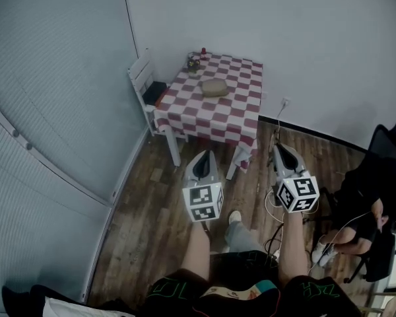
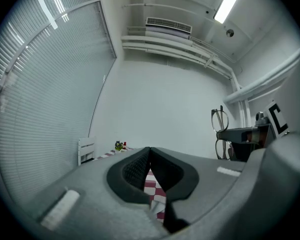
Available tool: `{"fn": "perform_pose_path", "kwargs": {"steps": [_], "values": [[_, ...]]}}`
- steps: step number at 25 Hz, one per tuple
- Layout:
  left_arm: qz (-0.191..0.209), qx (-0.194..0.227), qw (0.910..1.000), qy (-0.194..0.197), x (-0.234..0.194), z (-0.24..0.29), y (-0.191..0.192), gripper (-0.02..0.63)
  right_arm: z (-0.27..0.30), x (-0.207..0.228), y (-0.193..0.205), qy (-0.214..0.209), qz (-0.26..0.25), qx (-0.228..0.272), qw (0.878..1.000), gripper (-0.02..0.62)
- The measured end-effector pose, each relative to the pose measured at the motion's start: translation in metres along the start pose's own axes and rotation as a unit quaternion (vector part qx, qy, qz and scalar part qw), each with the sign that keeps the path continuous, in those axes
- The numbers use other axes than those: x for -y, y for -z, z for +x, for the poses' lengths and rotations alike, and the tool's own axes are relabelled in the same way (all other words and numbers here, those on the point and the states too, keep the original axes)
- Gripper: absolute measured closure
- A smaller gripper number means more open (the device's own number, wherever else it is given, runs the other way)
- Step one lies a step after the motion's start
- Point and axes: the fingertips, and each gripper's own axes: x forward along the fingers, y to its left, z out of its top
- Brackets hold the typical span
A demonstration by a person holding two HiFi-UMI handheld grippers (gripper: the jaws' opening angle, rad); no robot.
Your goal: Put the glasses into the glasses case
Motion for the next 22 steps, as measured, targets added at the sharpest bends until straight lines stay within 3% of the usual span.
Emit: {"fn": "perform_pose_path", "kwargs": {"steps": [12, 22], "values": [[-0.001, -0.051, 0.9987, -0.002, 0.000, 0.047, 0.042, 0.598, 0.036, 0.034, 0.038, 0.005, 0.035, -0.023, 0.999, 0.575], [-0.051, -0.072, 0.9961, -0.008, -0.007, 0.106, 0.065, 0.598, 0.087, 0.065, 0.069, 0.003, 0.037, -0.063, 0.997, 0.575]]}}
